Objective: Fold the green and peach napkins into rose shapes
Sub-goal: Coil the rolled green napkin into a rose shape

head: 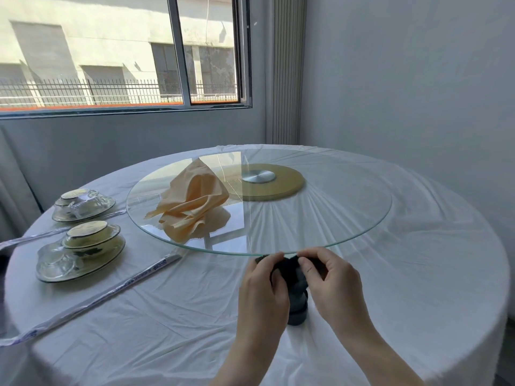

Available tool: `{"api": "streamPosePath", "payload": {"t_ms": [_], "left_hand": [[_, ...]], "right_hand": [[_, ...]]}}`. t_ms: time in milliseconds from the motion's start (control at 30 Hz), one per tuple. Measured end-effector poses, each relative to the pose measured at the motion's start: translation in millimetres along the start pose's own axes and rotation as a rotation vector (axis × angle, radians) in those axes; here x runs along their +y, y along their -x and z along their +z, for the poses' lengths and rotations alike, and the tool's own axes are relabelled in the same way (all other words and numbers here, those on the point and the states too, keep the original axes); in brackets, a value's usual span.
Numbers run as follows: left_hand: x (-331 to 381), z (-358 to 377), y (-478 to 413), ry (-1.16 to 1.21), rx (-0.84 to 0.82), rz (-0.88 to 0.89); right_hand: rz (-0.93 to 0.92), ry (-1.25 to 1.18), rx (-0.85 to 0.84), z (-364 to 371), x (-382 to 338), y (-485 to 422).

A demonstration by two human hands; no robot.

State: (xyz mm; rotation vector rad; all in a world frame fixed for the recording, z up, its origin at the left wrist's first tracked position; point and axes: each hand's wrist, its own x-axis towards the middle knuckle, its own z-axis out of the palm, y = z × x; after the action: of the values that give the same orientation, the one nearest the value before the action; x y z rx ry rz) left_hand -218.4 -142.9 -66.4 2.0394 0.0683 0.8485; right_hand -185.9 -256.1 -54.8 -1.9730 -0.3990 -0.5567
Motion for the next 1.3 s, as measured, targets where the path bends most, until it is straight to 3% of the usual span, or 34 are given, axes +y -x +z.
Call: {"api": "streamPosePath", "payload": {"t_ms": [200,433,967,1300], "left_hand": [[-23,0,7,0.013,0.035,-0.099],[-14,6,8,0.080,-0.038,-0.072],[-28,7,7,0.021,-0.094,-0.026],[-51,0,5,-0.010,-0.269,-0.134]], "right_hand": [[0.148,-0.011,0.006,-4,26,9],[0.072,0.149,-0.102,-4,22,10],[0.201,-0.013,-0.022,5,29,-4],[0.327,0.226,-0.138,-1,60,3]]}}
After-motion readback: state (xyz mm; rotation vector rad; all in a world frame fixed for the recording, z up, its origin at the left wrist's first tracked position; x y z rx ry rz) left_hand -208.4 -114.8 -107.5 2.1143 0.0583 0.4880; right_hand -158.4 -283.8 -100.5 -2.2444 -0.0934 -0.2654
